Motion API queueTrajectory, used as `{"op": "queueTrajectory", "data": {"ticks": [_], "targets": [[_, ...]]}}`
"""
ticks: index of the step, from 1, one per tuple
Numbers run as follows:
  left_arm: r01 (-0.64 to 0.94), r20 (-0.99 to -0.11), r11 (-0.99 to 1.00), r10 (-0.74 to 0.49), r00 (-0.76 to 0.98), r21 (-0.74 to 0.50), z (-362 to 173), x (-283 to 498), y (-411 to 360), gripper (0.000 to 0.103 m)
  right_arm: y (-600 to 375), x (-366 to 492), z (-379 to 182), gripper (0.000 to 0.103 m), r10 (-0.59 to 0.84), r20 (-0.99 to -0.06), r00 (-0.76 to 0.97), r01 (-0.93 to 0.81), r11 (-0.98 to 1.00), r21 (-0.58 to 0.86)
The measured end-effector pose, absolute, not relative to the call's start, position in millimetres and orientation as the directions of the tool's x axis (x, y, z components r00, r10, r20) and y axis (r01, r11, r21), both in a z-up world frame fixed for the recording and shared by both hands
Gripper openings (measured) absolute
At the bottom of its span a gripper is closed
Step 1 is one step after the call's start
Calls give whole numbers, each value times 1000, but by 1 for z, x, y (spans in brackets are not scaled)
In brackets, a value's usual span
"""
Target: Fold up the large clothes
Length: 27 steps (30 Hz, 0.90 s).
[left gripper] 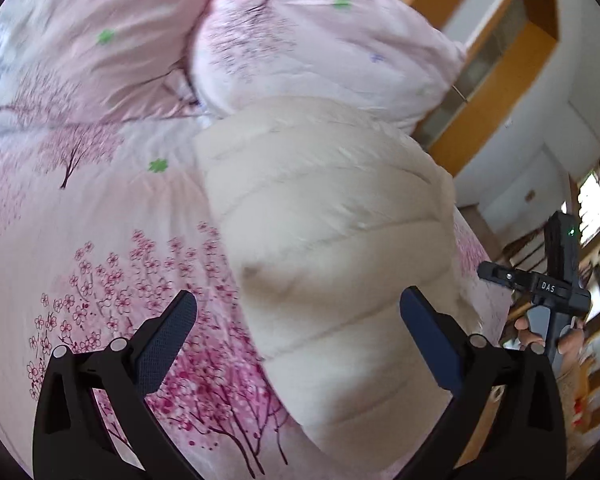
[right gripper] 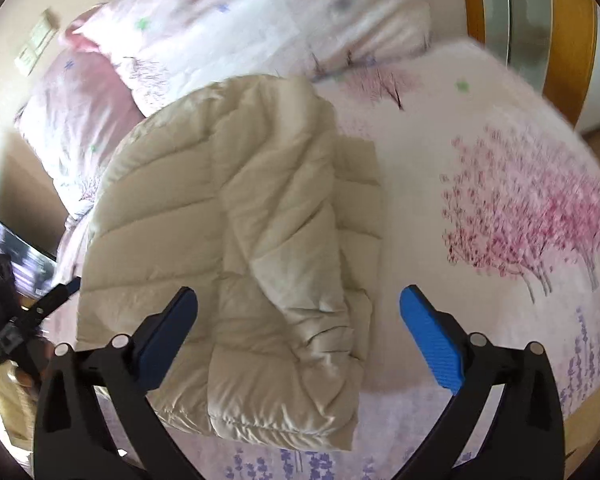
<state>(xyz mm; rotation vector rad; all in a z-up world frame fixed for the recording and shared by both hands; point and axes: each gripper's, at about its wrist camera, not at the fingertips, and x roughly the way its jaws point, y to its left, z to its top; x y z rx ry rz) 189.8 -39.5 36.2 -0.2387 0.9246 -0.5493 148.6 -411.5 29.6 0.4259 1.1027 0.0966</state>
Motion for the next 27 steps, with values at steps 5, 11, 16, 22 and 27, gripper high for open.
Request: {"op": "queueTrajectory", "data": {"ticks": [5,11,16,22,27], "targets": [[348,-696,819,-573,433,-457,25,198,-43,102,-437,168,4,101,380,-830,409,217,843,493],[354,-672,776,-630,389,-522,13,211,-48,102,-463,189,-24,101,575,-704,416,237,679,695],[346,-656,741,-671,344,-576,5,221,-50,102,-472,206,-43,101,640,-652,407,236,616,752],[312,-601,653,-757,257,-690,-10,235,-48,102,-455,219,-44,101,705,-617,349,128,617,777],[290,-568,611,-792,223,-737,-20,243,-50,102,-431,227,-40,101,725,-630,279,20,651,759]]}}
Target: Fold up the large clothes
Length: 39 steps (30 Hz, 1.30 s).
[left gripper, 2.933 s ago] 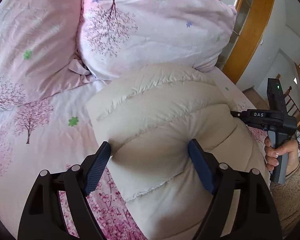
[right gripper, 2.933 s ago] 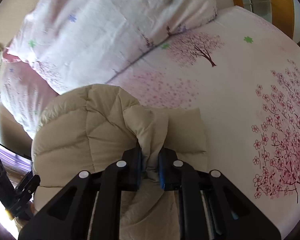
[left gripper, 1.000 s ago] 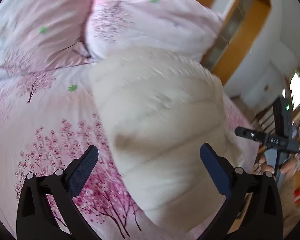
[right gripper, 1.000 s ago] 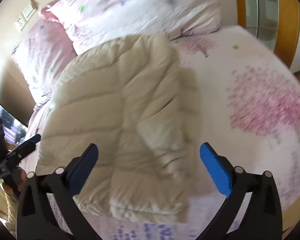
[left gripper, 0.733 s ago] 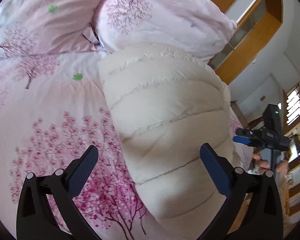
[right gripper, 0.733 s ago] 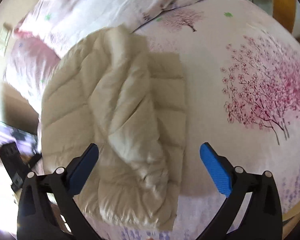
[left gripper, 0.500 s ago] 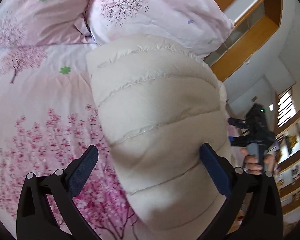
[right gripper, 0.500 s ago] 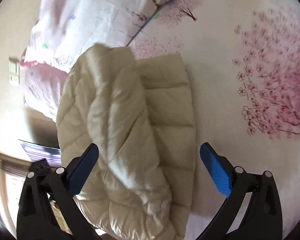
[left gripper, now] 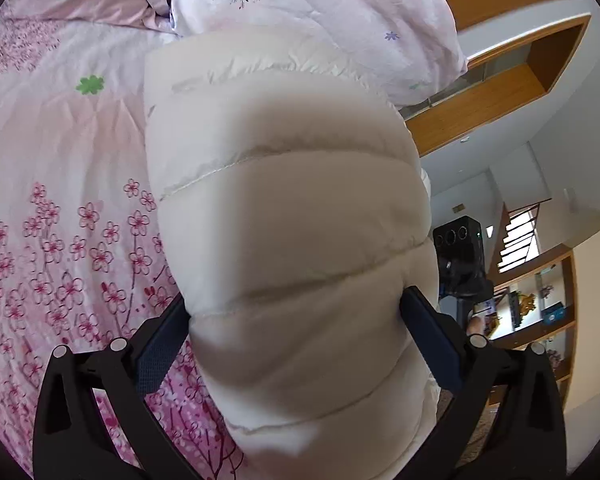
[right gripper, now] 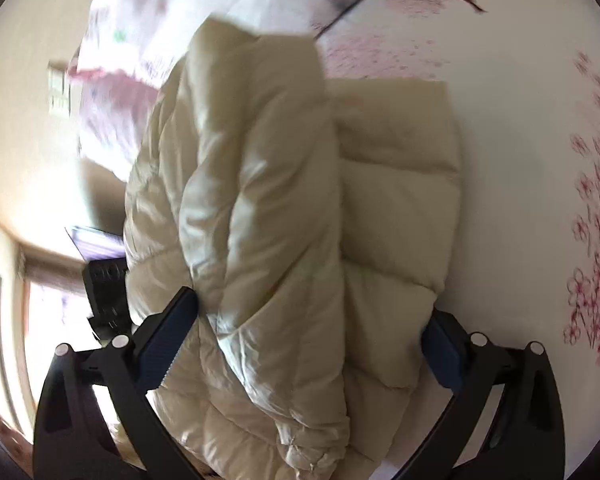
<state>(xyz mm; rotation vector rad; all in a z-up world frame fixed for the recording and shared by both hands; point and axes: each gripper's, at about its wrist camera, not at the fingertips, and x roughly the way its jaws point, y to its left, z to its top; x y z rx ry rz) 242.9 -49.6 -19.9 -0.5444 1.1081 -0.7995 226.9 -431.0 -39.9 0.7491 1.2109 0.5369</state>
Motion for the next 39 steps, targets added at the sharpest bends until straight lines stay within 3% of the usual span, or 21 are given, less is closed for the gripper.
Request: {"op": "queueTrajectory", "data": {"ticks": [11,15,17,23,26,31,39], "targets": [[288,-561,597,-802,205,-749,-27,256,-66,102,-389,226,-39,98,789,-587,183,-98,608,788],[275,-545,578,-816,194,-768,-31,259,-70,102,-392,226,-39,87,802,-566,191,-65,586,808],[275,-541,573,-819,189,-772,-32,260,-71,99,-394,224,-41,76,814,-544,204,-47,563,825],[319,-534,576,-817,215,-753,-22,255,-69,73,-398,213,-45,42,849,-460,261,-15,480,877],[344,-526,575,-818,232,-743,-15,251,-69,62,-404,204,-39,32,848,-444,288,-29,471,882],[386,-493,553,-833,250,-738,-2,243,-67,49,-398,195,-18,26,833,-445,328,-57,487,871],[420,-445,572,-817,366,-705,34,236,-29,47,-353,206,38,23,831,-428,354,-201,515,833]]}}
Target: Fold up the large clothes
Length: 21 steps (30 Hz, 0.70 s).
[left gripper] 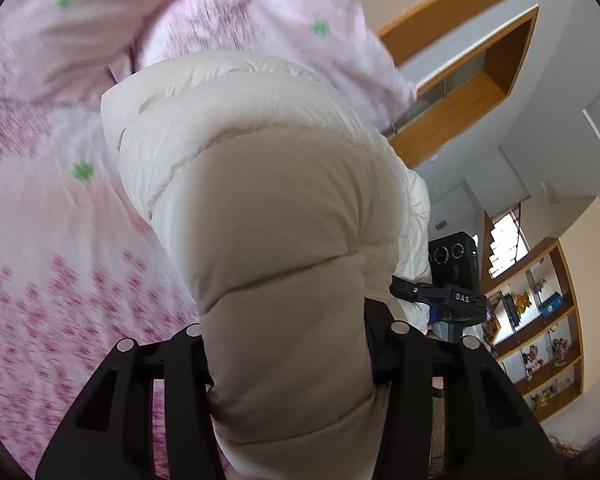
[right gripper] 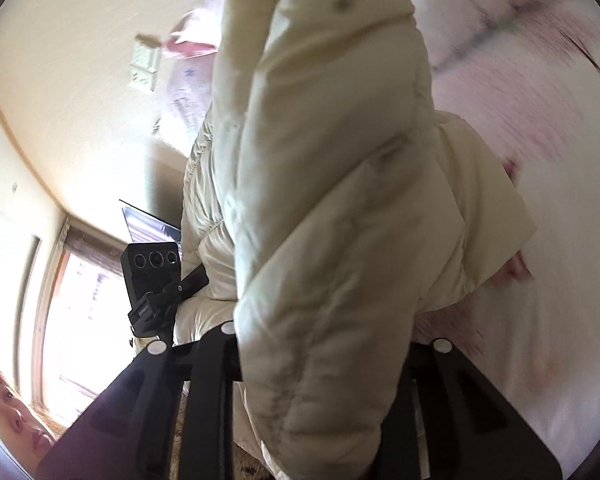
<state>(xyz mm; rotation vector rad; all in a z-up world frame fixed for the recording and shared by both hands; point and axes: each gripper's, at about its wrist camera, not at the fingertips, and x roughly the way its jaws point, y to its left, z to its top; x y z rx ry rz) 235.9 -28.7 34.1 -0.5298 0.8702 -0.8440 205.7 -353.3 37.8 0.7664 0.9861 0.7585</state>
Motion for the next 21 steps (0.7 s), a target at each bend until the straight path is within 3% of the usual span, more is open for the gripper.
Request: {"op": "queueTrajectory", "data": {"ticks": [5,12,21], "targets": [[381,-469,645,-753,461,-662,42,239,9,47,-312,234,44,23,828,-446,339,-247,536,807],[257,-574,735,-660,485,-628,15,261,55,48,-268,273,2,25,817,-504,282,-172,559,811],[164,-656,782,-600,458,-601,-21,276,72,68,-266,270,-28,55,764,-589,263,7,609,793]]}}
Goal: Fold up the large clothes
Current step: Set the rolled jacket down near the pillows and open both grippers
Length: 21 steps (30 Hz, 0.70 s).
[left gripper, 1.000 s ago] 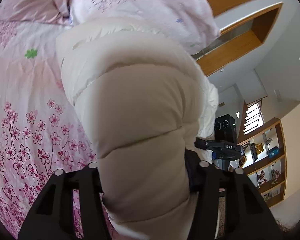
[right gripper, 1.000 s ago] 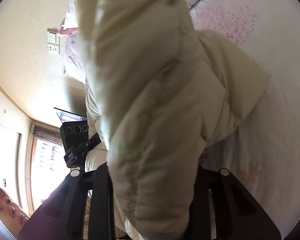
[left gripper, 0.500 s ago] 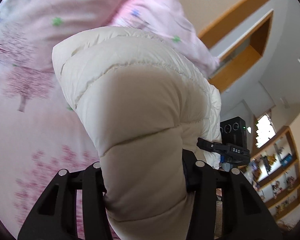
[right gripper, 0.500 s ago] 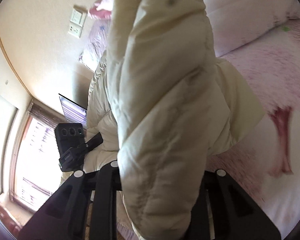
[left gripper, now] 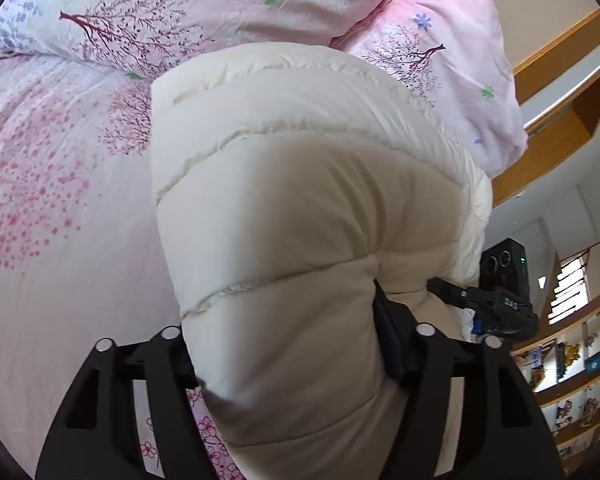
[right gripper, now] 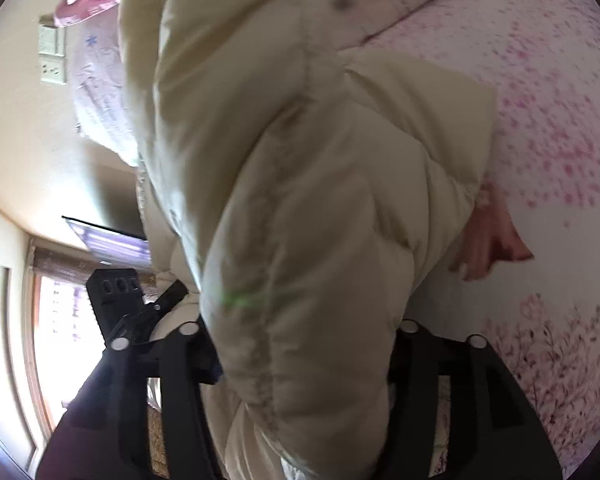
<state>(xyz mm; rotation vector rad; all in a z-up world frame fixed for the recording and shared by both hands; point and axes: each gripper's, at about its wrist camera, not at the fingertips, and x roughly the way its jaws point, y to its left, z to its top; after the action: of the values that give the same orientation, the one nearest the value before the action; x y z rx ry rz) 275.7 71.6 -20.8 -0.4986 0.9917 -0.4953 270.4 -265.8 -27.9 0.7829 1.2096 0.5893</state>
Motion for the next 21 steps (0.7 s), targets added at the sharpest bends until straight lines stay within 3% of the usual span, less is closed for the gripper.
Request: {"op": "queueTrajectory", "data": {"ticks": [5,10,12,13,16,21], "targets": [[161,-694,863,-485,533,-479,8,258,70,74,-283,238,10,69,613,-679,404,-36,752,658],[154,-658,946,-309,687,-284,46,221,66,74,-297,190,62,69,331,-658,676,-58,915,400],[200,-631,953,-302,715,-228,60,201,54,74,-291,168,76,58,305,-614,728,-115,937,330],[226,-622,951,-308,720,-210,65,192,45,74,-273,153,80,47,314,-606,730,-146,939,311],[312,-612,936,-345,712,-164,70,164,26,74,-243,125,77,29,366,-629,686,-265,931,253],[385,-671,919,-341,659,-89,49,152,-3,74,-217,119,40,27,364,-716,596,-294,928,228]]}}
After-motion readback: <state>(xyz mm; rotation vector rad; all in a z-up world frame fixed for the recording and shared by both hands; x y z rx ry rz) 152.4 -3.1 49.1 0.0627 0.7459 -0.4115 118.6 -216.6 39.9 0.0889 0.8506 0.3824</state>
